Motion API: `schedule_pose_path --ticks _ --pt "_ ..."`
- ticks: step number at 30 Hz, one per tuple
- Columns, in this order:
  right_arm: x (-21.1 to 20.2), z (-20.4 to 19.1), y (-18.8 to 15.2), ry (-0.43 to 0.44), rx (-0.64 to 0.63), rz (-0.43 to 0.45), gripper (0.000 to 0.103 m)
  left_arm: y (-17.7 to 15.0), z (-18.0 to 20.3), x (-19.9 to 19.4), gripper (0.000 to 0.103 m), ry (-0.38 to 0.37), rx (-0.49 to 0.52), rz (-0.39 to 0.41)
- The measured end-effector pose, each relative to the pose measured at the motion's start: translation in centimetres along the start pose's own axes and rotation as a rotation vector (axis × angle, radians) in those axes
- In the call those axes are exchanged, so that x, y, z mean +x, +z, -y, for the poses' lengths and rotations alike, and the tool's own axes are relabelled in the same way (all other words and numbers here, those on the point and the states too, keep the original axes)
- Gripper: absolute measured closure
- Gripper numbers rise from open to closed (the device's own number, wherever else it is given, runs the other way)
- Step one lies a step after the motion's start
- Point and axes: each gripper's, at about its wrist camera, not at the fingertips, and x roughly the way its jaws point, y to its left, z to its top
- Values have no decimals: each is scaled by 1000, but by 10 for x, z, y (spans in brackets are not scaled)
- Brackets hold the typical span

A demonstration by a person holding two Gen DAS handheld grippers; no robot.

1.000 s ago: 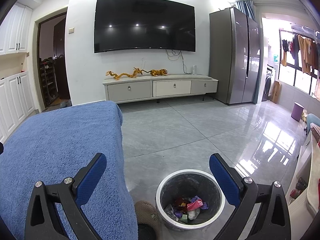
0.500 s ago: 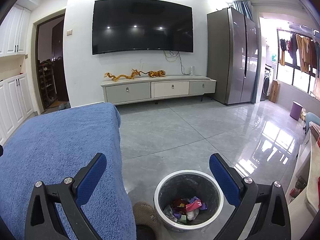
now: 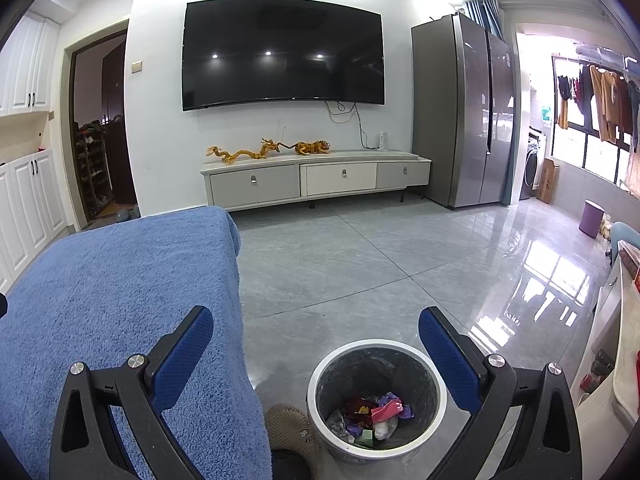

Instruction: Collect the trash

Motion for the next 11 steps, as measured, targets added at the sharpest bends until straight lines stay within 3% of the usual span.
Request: schedule_pose_path --ticks 11 --pt "-1 -3 1 -1 2 -7 0 0 -2 -2 21 1 -8 -6"
